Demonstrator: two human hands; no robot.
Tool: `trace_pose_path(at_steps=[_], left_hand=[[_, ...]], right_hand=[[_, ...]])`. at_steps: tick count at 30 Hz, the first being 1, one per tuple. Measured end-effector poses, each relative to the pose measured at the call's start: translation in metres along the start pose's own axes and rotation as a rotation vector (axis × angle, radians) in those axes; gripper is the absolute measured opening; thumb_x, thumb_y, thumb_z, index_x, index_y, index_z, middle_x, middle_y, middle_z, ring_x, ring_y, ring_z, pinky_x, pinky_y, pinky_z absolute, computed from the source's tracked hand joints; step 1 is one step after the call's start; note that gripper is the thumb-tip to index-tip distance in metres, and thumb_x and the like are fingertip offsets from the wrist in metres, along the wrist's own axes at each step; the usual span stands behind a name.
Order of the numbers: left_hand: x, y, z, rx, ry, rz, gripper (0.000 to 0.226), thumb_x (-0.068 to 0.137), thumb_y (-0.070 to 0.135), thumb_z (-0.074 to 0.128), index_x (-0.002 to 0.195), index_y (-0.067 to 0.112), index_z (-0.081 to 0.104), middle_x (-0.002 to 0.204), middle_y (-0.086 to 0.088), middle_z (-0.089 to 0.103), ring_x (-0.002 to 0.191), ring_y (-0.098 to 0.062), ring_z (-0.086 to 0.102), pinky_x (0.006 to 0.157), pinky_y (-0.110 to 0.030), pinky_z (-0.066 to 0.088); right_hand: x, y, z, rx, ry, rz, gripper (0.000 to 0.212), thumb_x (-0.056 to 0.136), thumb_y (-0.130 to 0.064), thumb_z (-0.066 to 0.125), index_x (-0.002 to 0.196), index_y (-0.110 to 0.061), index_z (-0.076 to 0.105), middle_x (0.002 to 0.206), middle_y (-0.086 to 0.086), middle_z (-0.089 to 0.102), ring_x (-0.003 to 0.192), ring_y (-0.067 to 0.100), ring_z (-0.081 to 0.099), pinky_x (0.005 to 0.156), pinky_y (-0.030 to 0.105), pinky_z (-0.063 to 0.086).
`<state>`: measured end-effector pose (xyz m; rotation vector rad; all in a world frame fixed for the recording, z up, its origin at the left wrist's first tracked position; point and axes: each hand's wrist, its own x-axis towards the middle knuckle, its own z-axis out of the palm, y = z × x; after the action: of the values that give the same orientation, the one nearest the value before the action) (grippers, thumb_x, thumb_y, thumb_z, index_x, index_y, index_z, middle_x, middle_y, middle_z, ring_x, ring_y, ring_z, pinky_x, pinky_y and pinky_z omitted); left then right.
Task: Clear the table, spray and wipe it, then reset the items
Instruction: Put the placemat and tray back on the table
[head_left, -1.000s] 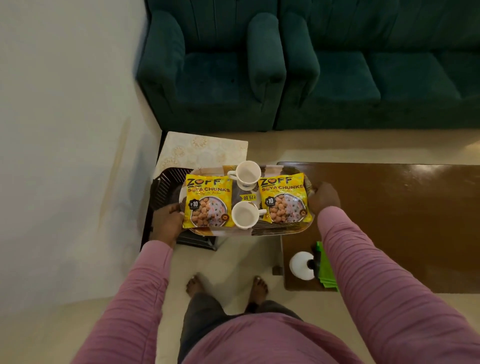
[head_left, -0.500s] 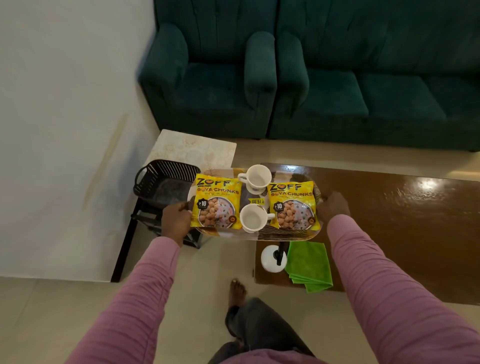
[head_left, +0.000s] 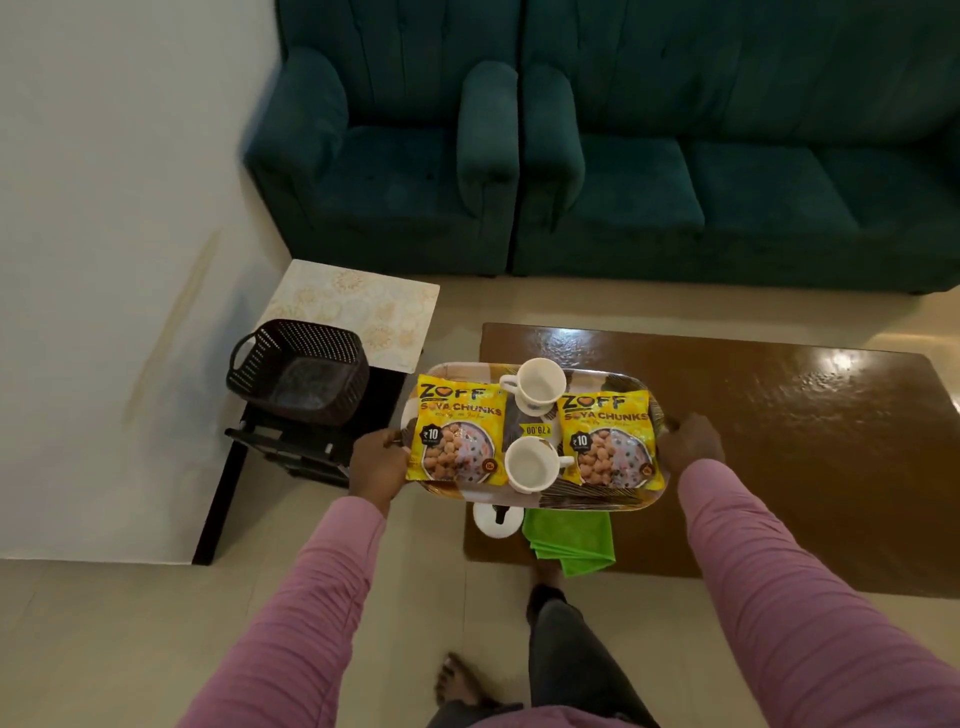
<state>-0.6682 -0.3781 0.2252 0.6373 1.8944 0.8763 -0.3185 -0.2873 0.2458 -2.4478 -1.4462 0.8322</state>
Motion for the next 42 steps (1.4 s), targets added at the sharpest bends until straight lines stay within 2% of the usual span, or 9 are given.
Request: trace_pose_path(at_steps=[3, 5, 8, 11, 14, 19, 25, 34, 42], left_hand=[[0.014, 0.013, 0.028, 0.022, -0.012, -0.037, 0.021, 0.090, 0.002, 0.056, 0.088, 0.015, 0.072, 0.090, -0.015, 0.072, 0.082, -0.031, 0.070, 0.063, -0.036, 0.057], [0.028, 0.023, 0.048, 0.037, -0.002, -0.066, 0.020, 0.090, 0.001, 0.057, 0.087, 0.015, 0.072, 0.092, -0.016, 0.072, 0.087, -0.033, 0.070, 0.075, -0.046, 0.060], [0.053, 0.035, 0.076, 0.064, -0.014, -0.129, 0.023, 0.087, -0.002, 0.056, 0.085, 0.015, 0.072, 0.095, -0.017, 0.072, 0.091, -0.036, 0.069, 0.084, -0.054, 0.057], [0.081, 0.038, 0.101, 0.109, -0.005, -0.179, 0.024, 0.087, -0.003, 0.053, 0.096, 0.008, 0.072, 0.100, -0.019, 0.071, 0.093, -0.037, 0.069, 0.085, -0.055, 0.056], [0.111, 0.032, 0.128, 0.148, -0.001, -0.217, 0.024, 0.087, -0.003, 0.052, 0.091, 0.011, 0.071, 0.098, -0.019, 0.071, 0.092, -0.038, 0.069, 0.084, -0.055, 0.057], [0.171, -0.001, 0.176, 0.184, 0.029, -0.249, 0.030, 0.089, -0.006, 0.047, 0.103, 0.011, 0.067, 0.107, -0.018, 0.068, 0.093, -0.035, 0.068, 0.081, -0.051, 0.059], [0.235, -0.048, 0.219, 0.346, 0.054, -0.235, 0.018, 0.094, 0.012, 0.054, 0.101, 0.010, 0.070, 0.105, -0.019, 0.069, 0.094, -0.036, 0.065, 0.084, -0.048, 0.056], [0.276, -0.082, 0.235, 0.454, 0.105, -0.270, 0.024, 0.090, 0.001, 0.056, 0.110, 0.007, 0.067, 0.112, -0.020, 0.066, 0.099, -0.039, 0.063, 0.085, -0.052, 0.055], [0.280, -0.083, 0.238, 0.454, 0.081, -0.274, 0.037, 0.087, -0.007, 0.056, 0.121, 0.006, 0.062, 0.118, -0.020, 0.066, 0.106, -0.036, 0.064, 0.088, -0.051, 0.056]], right_hand=[[0.029, 0.006, -0.007, 0.004, -0.007, 0.006, 0.027, 0.089, -0.006, 0.052, 0.112, 0.004, 0.064, 0.113, 0.026, 0.064, 0.103, 0.041, 0.060, 0.085, 0.042, 0.048], [0.055, 0.005, -0.010, 0.007, -0.026, 0.002, 0.027, 0.090, -0.007, 0.051, 0.112, 0.003, 0.063, 0.114, 0.025, 0.064, 0.104, 0.041, 0.060, 0.085, 0.042, 0.048], [0.097, 0.001, -0.011, 0.001, -0.036, -0.023, 0.026, 0.091, -0.008, 0.051, 0.111, 0.001, 0.065, 0.112, 0.025, 0.065, 0.102, 0.041, 0.061, 0.082, 0.038, 0.047], [0.131, -0.002, -0.009, -0.040, -0.040, -0.076, 0.027, 0.091, -0.006, 0.048, 0.110, 0.000, 0.066, 0.107, 0.026, 0.067, 0.096, 0.041, 0.063, 0.078, 0.038, 0.047], [0.172, 0.001, 0.005, -0.065, -0.059, -0.113, 0.025, 0.090, -0.005, 0.049, 0.105, 0.001, 0.067, 0.101, 0.028, 0.067, 0.091, 0.043, 0.063, 0.073, 0.037, 0.046], [0.233, 0.027, 0.055, -0.088, -0.074, -0.082, 0.022, 0.087, -0.005, 0.051, 0.102, -0.004, 0.068, 0.098, 0.024, 0.068, 0.087, 0.039, 0.062, 0.070, 0.032, 0.040], [0.283, 0.063, 0.125, -0.129, -0.083, -0.012, 0.023, 0.088, -0.005, 0.051, 0.104, -0.005, 0.067, 0.101, 0.023, 0.068, 0.086, 0.037, 0.059, 0.070, 0.030, 0.036], [0.316, 0.065, 0.174, -0.151, -0.124, -0.068, 0.023, 0.084, -0.003, 0.049, 0.100, -0.004, 0.066, 0.095, 0.023, 0.068, 0.088, 0.042, 0.062, 0.069, 0.035, 0.044], [0.323, 0.064, 0.178, -0.148, -0.130, -0.038, 0.024, 0.086, -0.003, 0.046, 0.099, -0.006, 0.066, 0.091, 0.020, 0.068, 0.081, 0.036, 0.061, 0.067, 0.035, 0.045]])
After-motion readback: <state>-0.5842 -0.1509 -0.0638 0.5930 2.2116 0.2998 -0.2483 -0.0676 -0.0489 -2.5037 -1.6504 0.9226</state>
